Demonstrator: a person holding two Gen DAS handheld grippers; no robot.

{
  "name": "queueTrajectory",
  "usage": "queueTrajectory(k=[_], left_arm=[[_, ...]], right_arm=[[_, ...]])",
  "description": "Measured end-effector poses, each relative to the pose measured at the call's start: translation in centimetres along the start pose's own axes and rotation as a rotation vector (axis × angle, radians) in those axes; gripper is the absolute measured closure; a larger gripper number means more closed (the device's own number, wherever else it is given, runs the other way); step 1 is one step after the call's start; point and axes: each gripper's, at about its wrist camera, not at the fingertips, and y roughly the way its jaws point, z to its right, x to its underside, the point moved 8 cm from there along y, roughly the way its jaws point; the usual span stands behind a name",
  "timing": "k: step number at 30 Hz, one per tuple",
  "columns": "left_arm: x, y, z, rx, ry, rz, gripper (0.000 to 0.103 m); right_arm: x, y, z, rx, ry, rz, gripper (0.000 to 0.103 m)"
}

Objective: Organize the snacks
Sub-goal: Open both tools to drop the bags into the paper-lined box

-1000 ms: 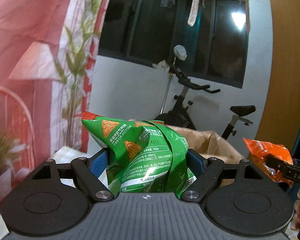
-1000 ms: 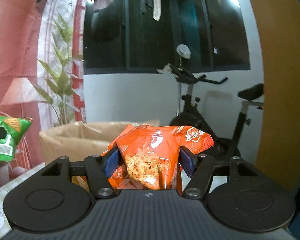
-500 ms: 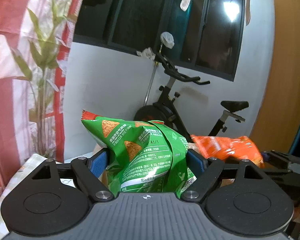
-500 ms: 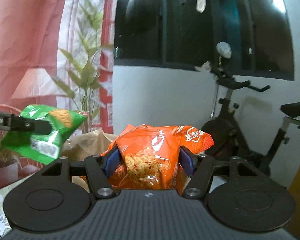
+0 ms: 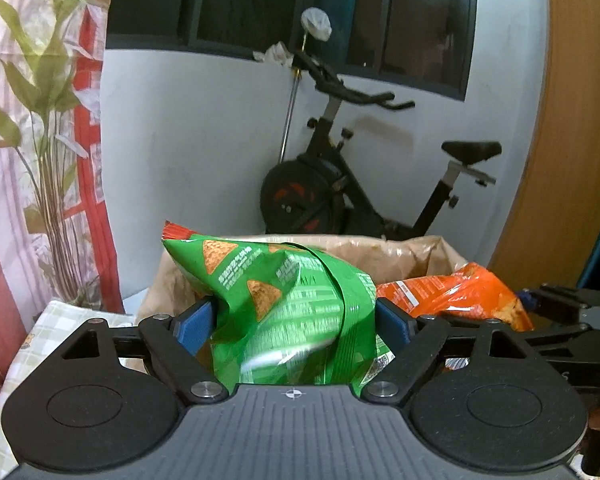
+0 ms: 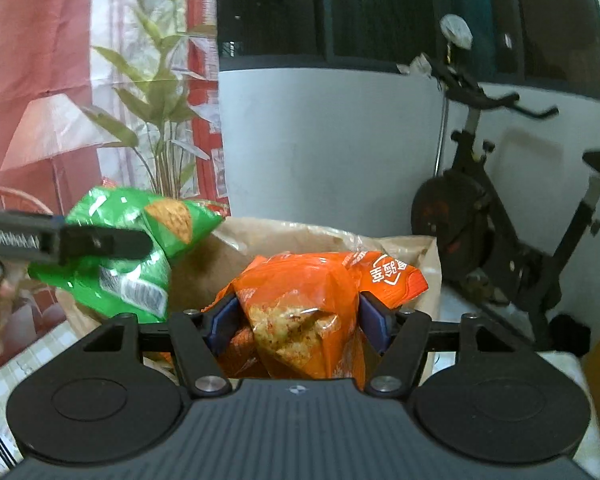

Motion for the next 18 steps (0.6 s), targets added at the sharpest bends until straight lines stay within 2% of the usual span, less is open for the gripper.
queueTrajectory(k=[3, 5, 7, 12, 18], left_arm=[[0.2, 0.2, -0.2, 0.01, -0.012, -0.018, 0.014], [0.2, 0.0, -0.4, 0.008, -0.012, -0.019, 0.014], [0.2, -0.3, -0.6, -0.001, -0.01, -0.016, 0.011], [-0.2, -1.8, -0.8, -0.018, -0.016, 0.004, 0.011], [-0.4, -4.5, -0.6, -0.082, 0.021, 0.031, 0.011]], right_arm=[[0.2, 0.0, 0.1, 0.012, -0.002, -0.021, 0.031], [0.4, 0.0, 0.1, 0.017, -0.001, -0.04, 0.022], [0.3, -0.4, 0.2, 0.014, 0.007, -0.035, 0.018], [0.4, -1.1, 0.2, 0.023, 0.004, -0.043, 0.017], [0.6, -2.9, 0.1, 0.011, 0.014, -0.039, 0.017]])
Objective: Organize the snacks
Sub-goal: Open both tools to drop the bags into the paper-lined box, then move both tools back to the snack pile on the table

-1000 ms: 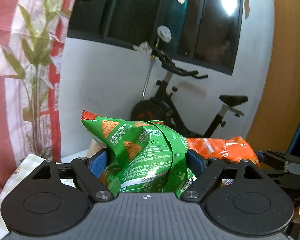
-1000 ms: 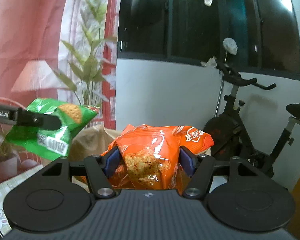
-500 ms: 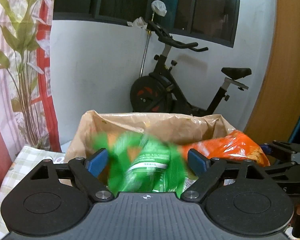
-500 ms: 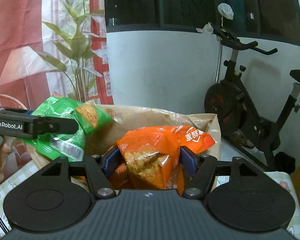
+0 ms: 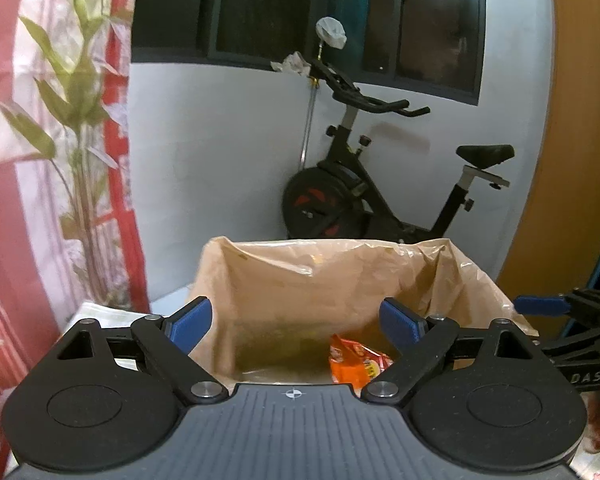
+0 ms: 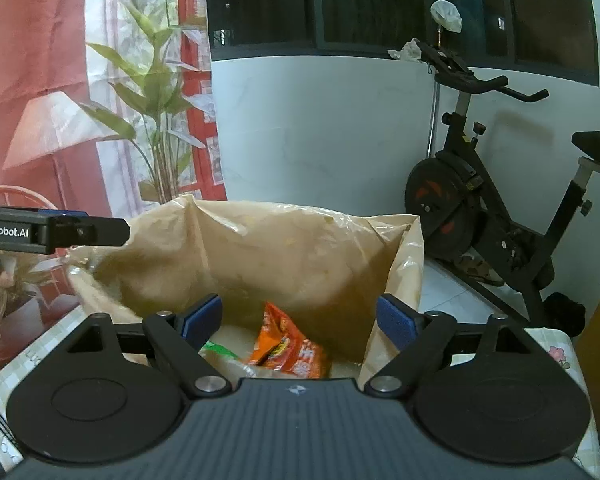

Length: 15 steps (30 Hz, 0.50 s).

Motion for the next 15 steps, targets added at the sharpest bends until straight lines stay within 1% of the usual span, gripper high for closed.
queueTrajectory(k=[6, 11, 15], left_arm=[[0.2, -3.3, -1.0, -0.049, 0.006, 0.02, 0.011], [0.6, -5.6, -2.0, -0.084, -0.001, 0.025, 0.011], [1.6, -7.7, -2.8, -0.11, -0.011, 0.029, 0.011]], right_arm=[[0.3, -2.4, -0.9, -0.015, -0.005, 0.011, 0.016], [0.4, -4.3, -1.6, -0.04, 0.033, 0.032, 0.014], [0.7, -6.0, -2.0, -0.053, 0.061, 0.059, 0.013]])
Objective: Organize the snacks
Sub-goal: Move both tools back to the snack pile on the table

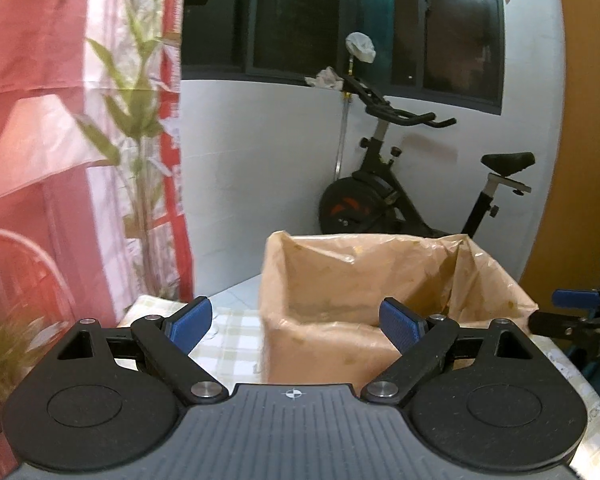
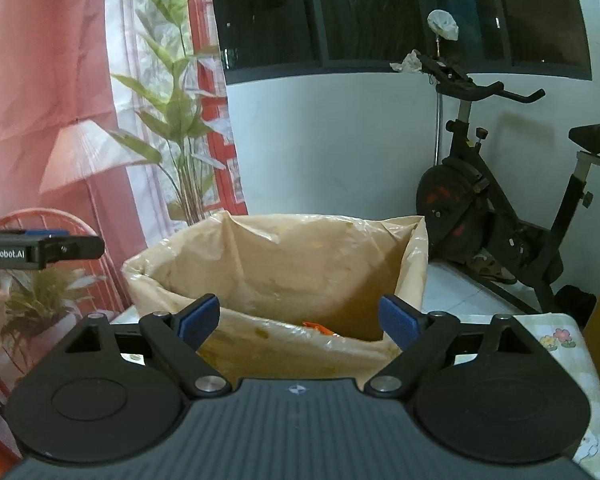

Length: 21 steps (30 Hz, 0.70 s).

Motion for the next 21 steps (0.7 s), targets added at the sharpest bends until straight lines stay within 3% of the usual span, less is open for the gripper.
queueTrajectory(k=[9, 17, 21], left_arm=[[4.8, -3.3, -2.3, -0.041, -0.03, -0.023, 0.011], [9.8, -2.8, -2.2, -0.063, -0.055, -0.082, 0.011], [11.6, -2.5, -1.4, -0.061, -0.049, -0.098, 0.011]], right_arm=[[3.5, -2.3, -1.2, -0.032, 0.002, -0.025, 0.013], [9.7, -1.9, -2.1, -0.02, -0.009, -0.142, 0.013], [12.6, -2.1, -2.4, 0.012, -0.077, -0.182, 0.013]])
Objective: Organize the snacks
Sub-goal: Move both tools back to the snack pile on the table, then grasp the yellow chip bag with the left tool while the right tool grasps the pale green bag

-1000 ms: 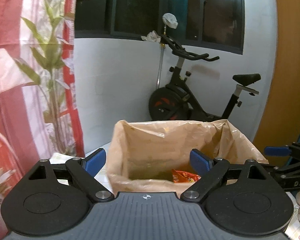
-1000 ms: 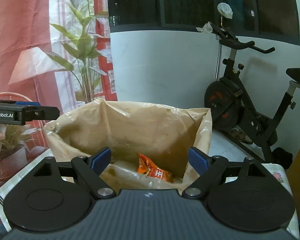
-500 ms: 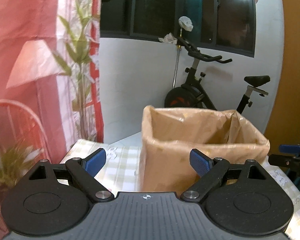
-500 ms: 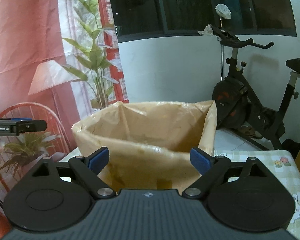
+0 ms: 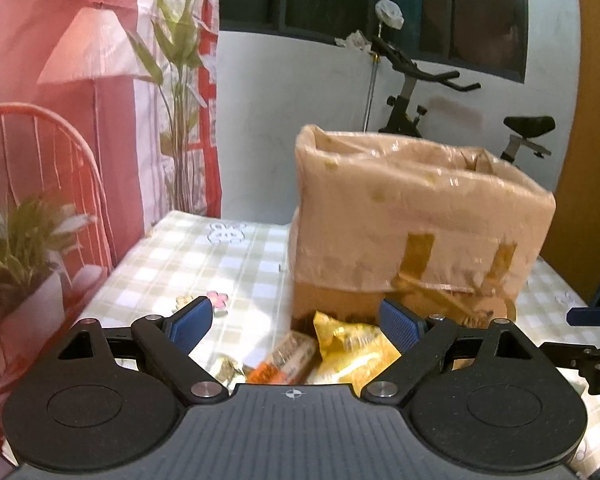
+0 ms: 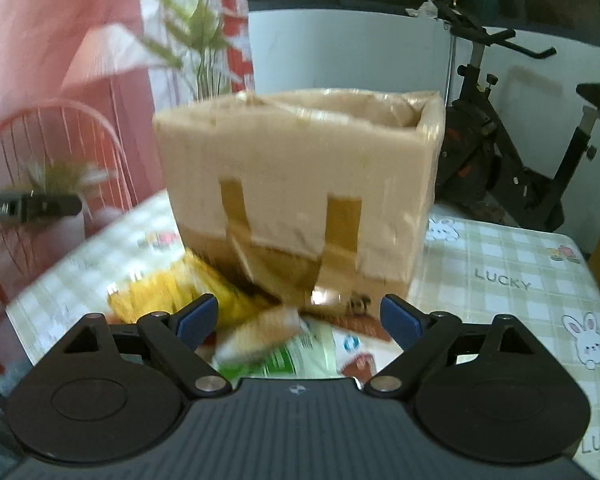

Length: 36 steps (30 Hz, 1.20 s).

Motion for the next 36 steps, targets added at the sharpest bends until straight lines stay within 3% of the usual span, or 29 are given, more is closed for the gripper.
queueTrajectory(k=[12, 19, 26, 29, 36], left_arm=[[4.0, 0.9, 0.7, 0.038, -0.032, -0.092, 0.012], [4.4, 1.0, 1.0, 0.048, -0.035, -0.101, 0.012], [4.6, 1.4, 1.4, 0.058, -0.039, -0.116, 0.012], [4.8, 1.4, 1.5, 0.061, -0.036, -0.12, 0.012], [5.5, 1.7, 1.2, 0.061, -0.053, -0.144, 0.012]], right_arm=[[2.9, 0.9, -0.7, -0.046, -0.013, -0.101, 0.011], [4.4, 1.0, -1.1, -0.044, -0.049, -0.151, 0.011], [5.0, 0.5, 0.8, -0.013, 0.014, -0.163, 0.008], [5.2, 0.7, 0.8, -0.032, 0.027, -0.171, 0.0], [6.1, 3.1, 0.6, -0.079, 0.064, -0.213, 0.0]])
